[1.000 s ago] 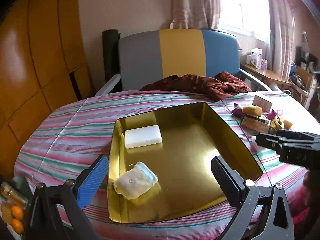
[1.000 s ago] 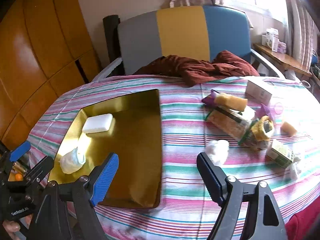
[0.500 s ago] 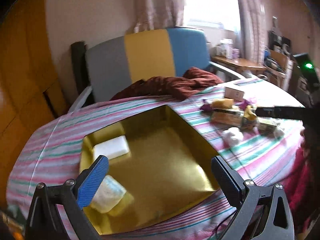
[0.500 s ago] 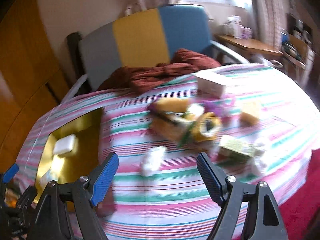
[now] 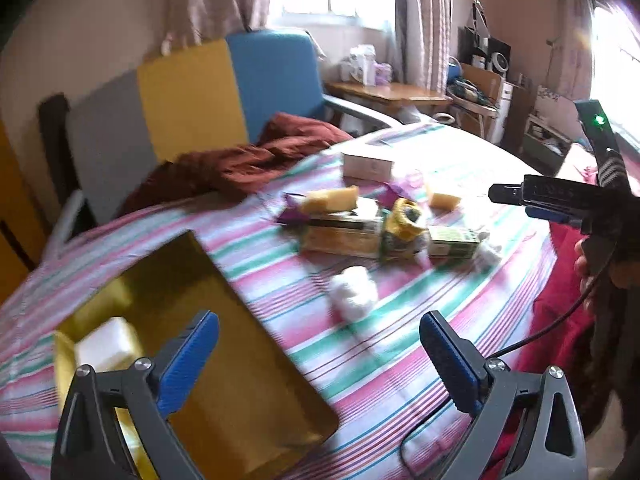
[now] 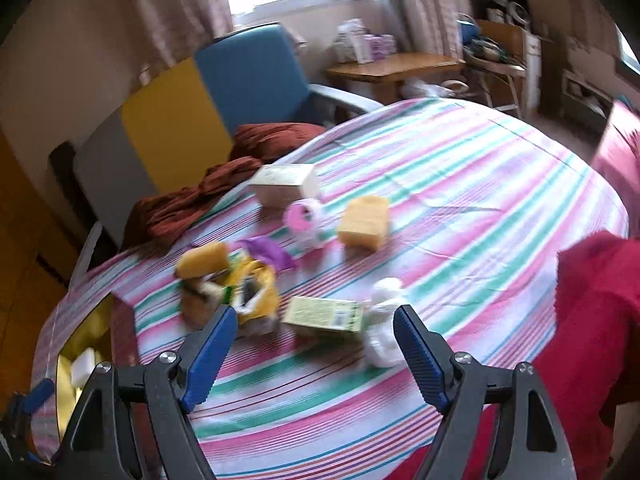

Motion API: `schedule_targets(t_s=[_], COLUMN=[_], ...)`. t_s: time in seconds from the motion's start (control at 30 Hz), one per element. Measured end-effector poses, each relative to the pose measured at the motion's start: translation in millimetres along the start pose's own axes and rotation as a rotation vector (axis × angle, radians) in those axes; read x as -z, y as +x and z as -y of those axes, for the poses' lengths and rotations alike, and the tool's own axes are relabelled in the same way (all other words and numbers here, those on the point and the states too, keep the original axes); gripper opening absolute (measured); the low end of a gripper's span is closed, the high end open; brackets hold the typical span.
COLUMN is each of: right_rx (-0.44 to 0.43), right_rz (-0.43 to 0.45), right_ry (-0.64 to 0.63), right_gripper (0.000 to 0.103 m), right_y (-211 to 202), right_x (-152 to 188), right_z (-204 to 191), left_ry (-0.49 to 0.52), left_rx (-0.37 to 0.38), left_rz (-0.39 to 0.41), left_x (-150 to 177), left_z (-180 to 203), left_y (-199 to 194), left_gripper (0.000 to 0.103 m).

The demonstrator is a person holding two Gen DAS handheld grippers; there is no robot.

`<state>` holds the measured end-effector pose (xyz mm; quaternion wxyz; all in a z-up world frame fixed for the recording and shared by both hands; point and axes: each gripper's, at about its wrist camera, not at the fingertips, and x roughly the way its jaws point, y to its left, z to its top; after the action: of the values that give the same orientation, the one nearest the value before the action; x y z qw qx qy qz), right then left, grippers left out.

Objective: Organize objects
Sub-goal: 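Move both grippers back toward the remaining items, then grasp the clear plastic bag bundle with the left gripper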

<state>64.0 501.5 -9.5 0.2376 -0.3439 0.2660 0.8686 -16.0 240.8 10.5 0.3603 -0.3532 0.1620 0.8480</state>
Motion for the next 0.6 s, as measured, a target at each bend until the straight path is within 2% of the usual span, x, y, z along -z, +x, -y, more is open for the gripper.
schedule_targets(t_s=[0.2,0.33,0.47,0.6], right_rx=[-0.06,-0.118,-0.125,-0.119], right_rz=[-0.029,-0.024,-0.016,-0.045], right_ry=[0.184,0.286,0.282,0.241], right_gripper=[0.082,0.082,0.082,0.082], right_y=[7,8,7,13], right_x=[-6,-5,-6,-9], right_z=[43,63,61,56], left_ry=[-0.061,-0.081,-0.079,-0.056], left_rx=[0.065,0.072,0.067,0.078], left_rz=[-0.132,-0.194,-0.243,-0.298], left_x=[-16,-19,-20,-22], left_z=[9,11,13,17], left_y=[55,84,105,126], left_gripper=[0.083,0.077,0.074,0.066])
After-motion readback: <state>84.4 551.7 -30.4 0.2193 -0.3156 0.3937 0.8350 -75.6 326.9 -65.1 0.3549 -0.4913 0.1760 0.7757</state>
